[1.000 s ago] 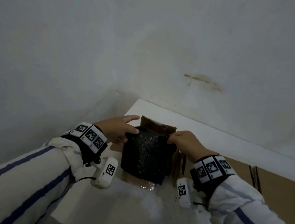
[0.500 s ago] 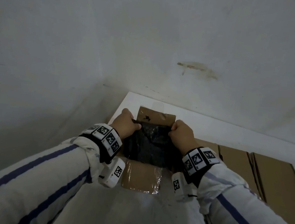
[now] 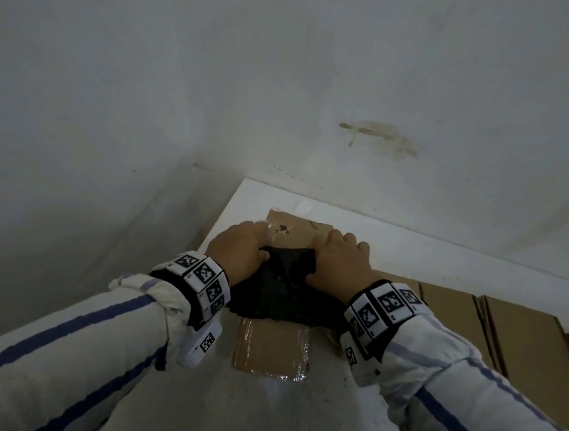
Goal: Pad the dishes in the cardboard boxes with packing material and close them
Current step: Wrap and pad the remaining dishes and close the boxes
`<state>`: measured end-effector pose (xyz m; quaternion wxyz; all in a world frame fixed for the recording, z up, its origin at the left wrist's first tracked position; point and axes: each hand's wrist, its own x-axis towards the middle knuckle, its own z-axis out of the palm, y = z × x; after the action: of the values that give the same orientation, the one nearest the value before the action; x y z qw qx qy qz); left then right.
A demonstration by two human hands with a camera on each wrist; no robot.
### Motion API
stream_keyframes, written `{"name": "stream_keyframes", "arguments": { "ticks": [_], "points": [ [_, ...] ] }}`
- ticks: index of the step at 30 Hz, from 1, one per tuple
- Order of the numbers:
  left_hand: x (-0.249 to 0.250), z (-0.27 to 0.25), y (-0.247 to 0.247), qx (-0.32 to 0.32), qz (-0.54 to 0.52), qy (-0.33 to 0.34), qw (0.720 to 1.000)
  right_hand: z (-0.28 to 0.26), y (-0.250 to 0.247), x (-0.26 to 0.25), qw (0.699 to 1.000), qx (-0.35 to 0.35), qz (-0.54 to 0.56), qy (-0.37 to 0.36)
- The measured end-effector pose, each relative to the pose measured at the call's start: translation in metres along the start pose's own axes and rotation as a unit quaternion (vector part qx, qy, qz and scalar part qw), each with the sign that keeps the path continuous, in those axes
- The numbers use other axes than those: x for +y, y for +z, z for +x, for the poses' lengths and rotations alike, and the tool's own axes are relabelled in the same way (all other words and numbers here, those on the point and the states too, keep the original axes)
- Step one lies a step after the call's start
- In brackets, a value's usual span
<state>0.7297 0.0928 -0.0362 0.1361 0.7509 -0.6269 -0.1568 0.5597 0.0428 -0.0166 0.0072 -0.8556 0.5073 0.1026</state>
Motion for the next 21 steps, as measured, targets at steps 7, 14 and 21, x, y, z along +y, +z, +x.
{"name": "stream_keyframes", "arguments": {
  "ticks": [7,14,21],
  "points": [
    [-0.010,-0.002,-0.016,-0.157,-0.045,0.048,0.985,0.006,-0.008,0.001,0.991,-0.058,-0.074,-0.093],
    [0.004,0.000,-0.005,-0.173,0.173,0.165,0.956,0.000,-0.009,0.001,0.966,-0.102,-0.154,-0.179],
    [0.010,0.001,0.017,-0.105,0.229,0.188,0.949,0.004,0.013,-0.011,0.954,-0.107,-0.208,-0.187]
  ]
}}
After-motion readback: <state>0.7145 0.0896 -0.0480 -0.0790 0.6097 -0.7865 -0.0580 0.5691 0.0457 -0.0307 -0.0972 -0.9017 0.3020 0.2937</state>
